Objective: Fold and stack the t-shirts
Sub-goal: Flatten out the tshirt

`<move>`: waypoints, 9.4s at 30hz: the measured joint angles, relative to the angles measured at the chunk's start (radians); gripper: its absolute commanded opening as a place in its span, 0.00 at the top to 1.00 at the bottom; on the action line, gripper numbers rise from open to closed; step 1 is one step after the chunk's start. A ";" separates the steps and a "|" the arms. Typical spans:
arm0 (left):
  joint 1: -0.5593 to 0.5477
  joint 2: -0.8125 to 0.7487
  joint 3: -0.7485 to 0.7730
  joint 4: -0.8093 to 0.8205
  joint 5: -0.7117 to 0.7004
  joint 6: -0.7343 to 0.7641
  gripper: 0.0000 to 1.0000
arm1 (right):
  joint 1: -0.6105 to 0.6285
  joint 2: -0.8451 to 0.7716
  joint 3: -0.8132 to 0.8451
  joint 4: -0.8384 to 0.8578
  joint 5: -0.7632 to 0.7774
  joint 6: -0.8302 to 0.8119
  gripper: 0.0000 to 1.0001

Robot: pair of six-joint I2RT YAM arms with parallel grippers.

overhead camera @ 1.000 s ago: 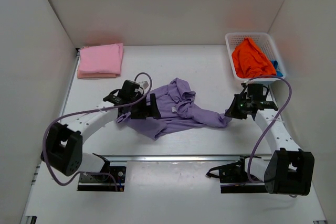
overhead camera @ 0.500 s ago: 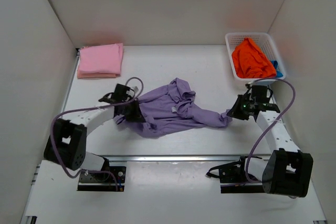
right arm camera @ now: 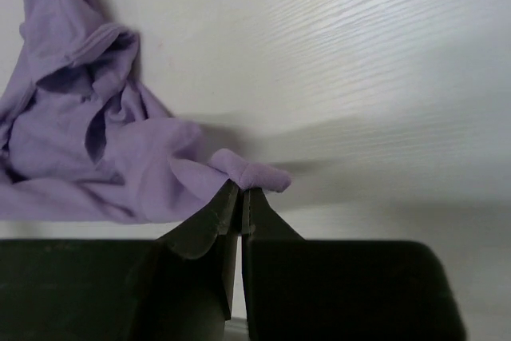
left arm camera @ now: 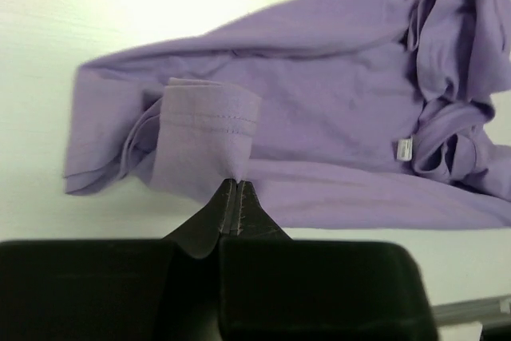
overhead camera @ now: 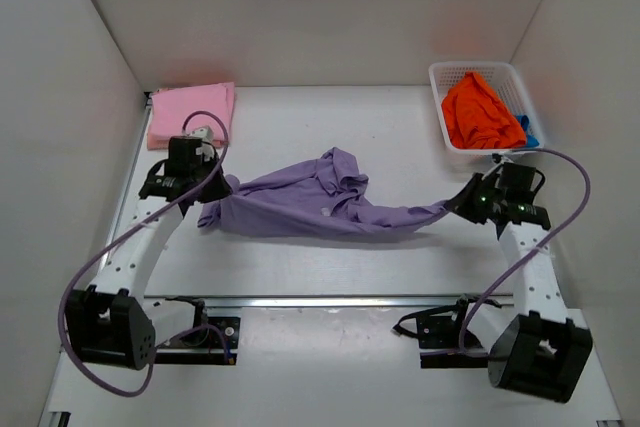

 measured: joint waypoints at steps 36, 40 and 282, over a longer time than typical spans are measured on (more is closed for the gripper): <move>0.003 0.103 0.953 -0.116 0.119 -0.042 1.00 | 0.081 0.089 1.067 0.091 -0.094 -0.040 1.00; 0.016 0.198 0.819 -0.109 0.118 -0.042 1.00 | 0.087 0.207 1.032 0.104 -0.137 -0.034 1.00; 0.010 0.496 0.114 -0.050 -0.020 0.040 0.98 | 0.275 0.317 -0.169 0.134 0.137 0.096 1.00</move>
